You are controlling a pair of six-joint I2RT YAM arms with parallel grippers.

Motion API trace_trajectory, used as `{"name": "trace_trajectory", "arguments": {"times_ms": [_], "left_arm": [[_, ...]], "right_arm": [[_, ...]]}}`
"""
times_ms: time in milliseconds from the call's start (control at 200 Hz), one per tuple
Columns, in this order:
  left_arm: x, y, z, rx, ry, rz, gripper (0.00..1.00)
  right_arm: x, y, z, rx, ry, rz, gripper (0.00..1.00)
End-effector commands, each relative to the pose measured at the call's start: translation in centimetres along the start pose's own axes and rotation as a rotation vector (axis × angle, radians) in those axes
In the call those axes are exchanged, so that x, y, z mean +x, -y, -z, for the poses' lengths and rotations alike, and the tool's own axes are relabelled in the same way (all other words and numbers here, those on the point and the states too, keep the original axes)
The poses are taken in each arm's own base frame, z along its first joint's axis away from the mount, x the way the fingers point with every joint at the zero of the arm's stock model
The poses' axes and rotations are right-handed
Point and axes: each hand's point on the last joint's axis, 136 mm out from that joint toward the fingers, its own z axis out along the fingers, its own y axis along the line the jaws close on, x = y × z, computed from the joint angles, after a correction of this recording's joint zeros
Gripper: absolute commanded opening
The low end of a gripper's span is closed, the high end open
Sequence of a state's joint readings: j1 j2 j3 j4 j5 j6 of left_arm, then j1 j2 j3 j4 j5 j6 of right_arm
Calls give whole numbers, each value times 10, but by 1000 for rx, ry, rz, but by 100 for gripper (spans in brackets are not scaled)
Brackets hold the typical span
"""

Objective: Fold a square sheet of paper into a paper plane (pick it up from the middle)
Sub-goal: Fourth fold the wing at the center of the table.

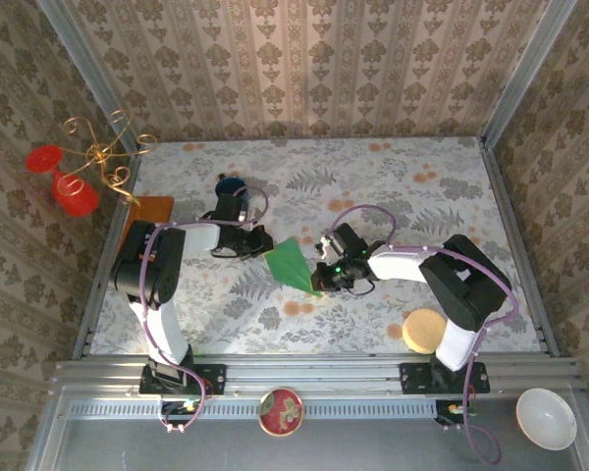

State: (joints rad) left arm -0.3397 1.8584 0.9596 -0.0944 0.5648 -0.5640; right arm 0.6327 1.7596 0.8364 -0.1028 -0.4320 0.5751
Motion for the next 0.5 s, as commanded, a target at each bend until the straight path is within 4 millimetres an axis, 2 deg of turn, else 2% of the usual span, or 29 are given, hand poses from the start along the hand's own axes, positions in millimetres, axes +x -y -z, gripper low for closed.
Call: {"name": "trace_trajectory", "arguments": {"times_ms": [0,175,295,395,495], "left_arm": [[-28,-58,13,-253,105,9,9],[-35,-55,18,-264,119,-4,9],[-37,-43,29,-259,136,-12,9],[-36,-17,45,-254,147,-50,10],[-28,9,56,-249,156,-85,10]], "right_arm": [[107,88,7,326,-331,-167,0],[105,87,6,318,-325,-165,0],[98,81,5,295,-303,-159,0],[77,59,4,208,-236,-138,0],[37,20,9,70,-115,-95,4]]}}
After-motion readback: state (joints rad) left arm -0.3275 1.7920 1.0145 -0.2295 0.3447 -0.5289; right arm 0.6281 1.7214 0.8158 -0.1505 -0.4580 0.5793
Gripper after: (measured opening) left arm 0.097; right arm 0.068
